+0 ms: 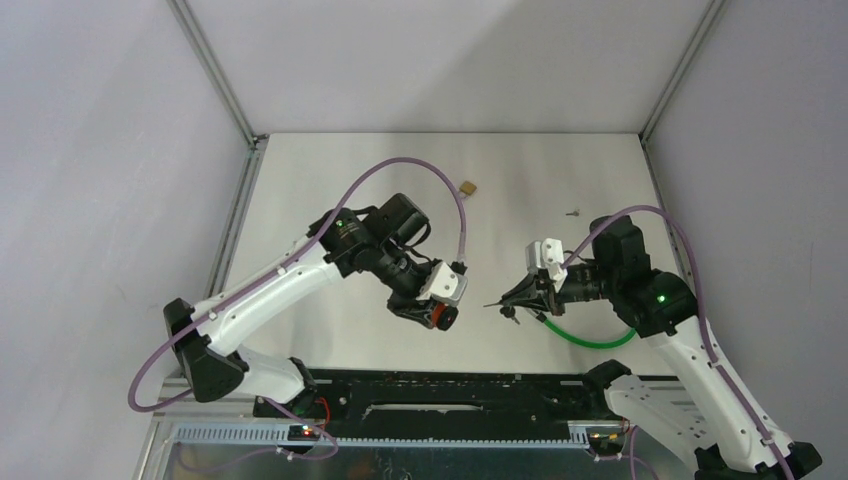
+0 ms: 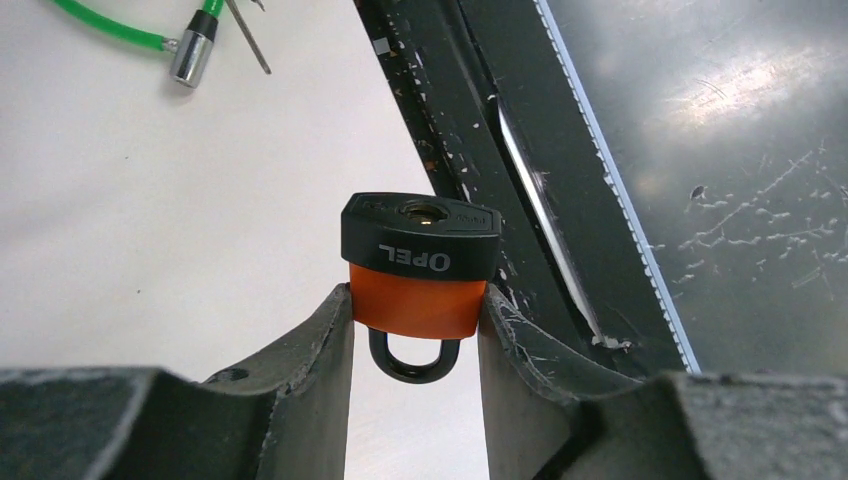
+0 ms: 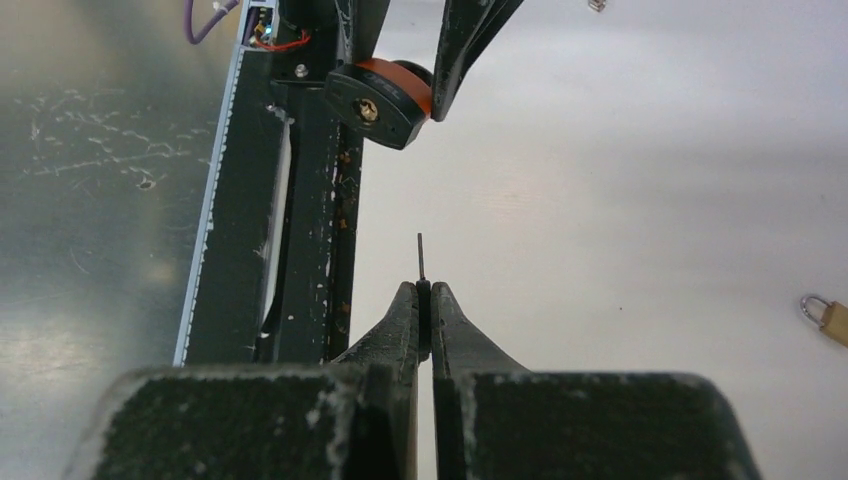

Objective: Unlock with the key

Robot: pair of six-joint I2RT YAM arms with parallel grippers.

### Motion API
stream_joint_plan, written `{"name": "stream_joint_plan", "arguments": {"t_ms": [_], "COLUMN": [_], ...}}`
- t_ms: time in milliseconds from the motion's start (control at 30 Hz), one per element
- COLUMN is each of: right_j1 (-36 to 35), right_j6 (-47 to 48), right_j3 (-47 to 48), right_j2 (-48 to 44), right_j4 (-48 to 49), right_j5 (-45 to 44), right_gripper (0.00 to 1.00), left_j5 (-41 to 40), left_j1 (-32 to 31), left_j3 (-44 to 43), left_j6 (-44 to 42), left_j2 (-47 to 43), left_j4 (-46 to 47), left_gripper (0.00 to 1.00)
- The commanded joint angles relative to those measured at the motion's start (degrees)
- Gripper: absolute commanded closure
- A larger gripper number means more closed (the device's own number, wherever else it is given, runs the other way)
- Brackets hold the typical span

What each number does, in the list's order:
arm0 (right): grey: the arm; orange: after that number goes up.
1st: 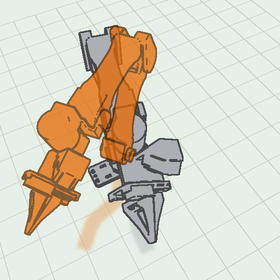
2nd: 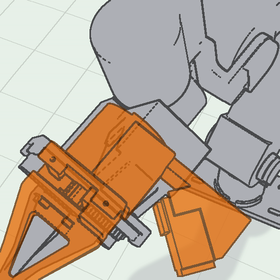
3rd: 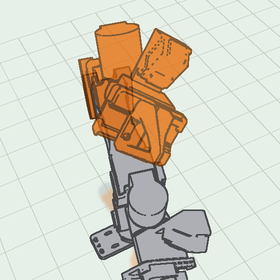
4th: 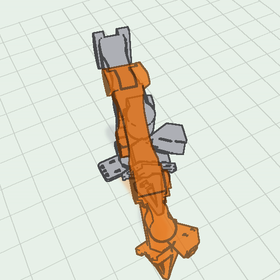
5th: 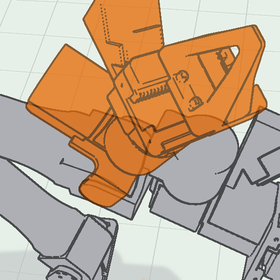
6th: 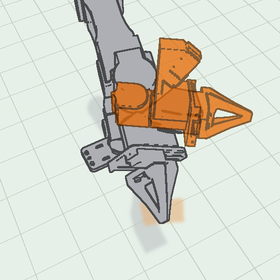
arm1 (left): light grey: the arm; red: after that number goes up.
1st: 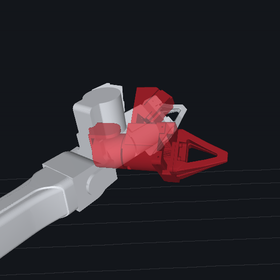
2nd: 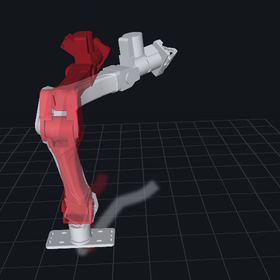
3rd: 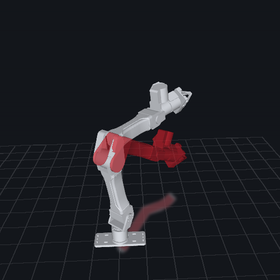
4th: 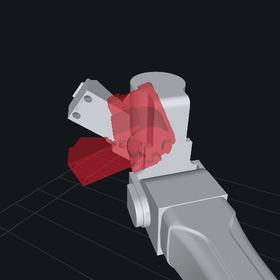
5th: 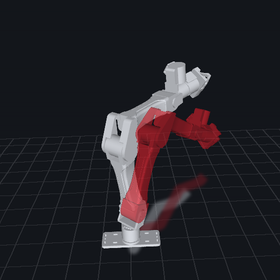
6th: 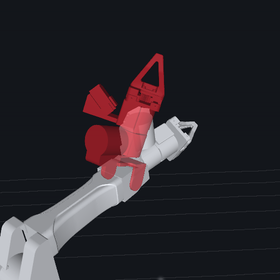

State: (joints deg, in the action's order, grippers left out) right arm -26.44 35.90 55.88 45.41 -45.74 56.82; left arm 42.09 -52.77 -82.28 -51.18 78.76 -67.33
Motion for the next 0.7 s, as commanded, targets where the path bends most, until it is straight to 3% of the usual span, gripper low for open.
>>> {"name": "stream_joint_plan", "arguments": {"t_ms": [0,467,667], "right_j1": [-0.39,-8.97,-13.56], "right_j6": [-7.01,4.37,6.79], "right_j3": [2.64,3.02,3.01], "right_j2": [1.48,-3.36,-4.17], "right_j4": [5.57,3.45,1.6], "right_j5": [1.73,-4.46,-8.52], "right_gripper": [1.0,1.0,1.0], "left_j5": [1.99,15.49,17.16], "left_j1": [0.56,2.45,2.91], "left_j3": [-1.14,-5.6,-8.73], "left_j6": [2.31,6.96,9.18], "left_j2": [-0.2,8.25,11.3], "left_j4": [3.01,0.19,-0.72], "left_gripper": [1.0,1.0,1.0]}}
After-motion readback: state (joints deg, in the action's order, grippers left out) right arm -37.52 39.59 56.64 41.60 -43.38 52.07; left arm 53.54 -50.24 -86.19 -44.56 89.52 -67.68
